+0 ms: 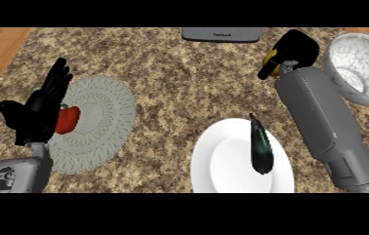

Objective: Pick the lemon from the plate and place it in the bowl

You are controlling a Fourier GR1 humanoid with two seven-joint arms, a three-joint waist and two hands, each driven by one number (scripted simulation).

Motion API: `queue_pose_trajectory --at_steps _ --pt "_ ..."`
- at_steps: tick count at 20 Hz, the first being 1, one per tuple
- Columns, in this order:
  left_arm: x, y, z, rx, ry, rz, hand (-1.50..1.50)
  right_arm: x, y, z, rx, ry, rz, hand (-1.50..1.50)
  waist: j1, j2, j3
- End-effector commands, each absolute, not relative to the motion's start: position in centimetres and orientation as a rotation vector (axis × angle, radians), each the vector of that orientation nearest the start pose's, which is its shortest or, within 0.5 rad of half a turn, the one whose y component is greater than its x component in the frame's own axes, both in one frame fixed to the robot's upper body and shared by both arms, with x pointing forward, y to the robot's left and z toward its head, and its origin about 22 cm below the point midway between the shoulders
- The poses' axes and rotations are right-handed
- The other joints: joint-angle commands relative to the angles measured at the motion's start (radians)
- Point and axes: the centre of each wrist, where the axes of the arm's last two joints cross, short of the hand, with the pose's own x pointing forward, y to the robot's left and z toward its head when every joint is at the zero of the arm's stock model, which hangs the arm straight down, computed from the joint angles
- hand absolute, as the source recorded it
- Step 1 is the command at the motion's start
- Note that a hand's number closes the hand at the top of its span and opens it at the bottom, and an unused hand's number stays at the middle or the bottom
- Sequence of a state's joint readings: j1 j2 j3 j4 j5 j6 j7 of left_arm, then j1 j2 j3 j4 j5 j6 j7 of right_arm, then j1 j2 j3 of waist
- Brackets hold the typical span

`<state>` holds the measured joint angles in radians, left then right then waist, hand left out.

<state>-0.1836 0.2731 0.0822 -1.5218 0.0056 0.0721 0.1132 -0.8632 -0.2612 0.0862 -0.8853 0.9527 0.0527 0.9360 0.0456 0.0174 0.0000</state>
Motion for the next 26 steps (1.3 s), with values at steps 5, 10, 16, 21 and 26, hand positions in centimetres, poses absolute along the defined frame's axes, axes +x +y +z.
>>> queue_pose_trajectory --at_steps 5,10,16,21,26 --pt "29.1 28.7 6.2 0.305 -1.593 -0.095 0.0 44.6 -19.9 22.1 -1.623 -0.919 0.279 1.5 -0.012 -0.008 0.0" --pt "27.0 29.6 5.2 0.314 -1.57 -0.09 0.0 44.8 -21.3 24.3 -1.64 -0.931 0.163 1.5 -0.027 -0.015 0.0" --pt "28.1 29.1 4.5 0.314 -1.576 -0.083 0.0 45.6 -25.8 23.7 -1.609 -0.937 0.094 1.5 -0.028 -0.009 0.0" --pt "29.0 28.8 7.6 0.306 -1.595 -0.079 0.0 44.3 -32.4 21.2 -1.549 -0.984 0.038 1.5 -0.031 -0.01 0.001" --pt "29.0 30.1 7.5 0.324 -1.596 -0.079 0.0 43.4 -37.5 19.3 -1.539 -0.983 0.005 1.5 -0.017 -0.004 0.002"
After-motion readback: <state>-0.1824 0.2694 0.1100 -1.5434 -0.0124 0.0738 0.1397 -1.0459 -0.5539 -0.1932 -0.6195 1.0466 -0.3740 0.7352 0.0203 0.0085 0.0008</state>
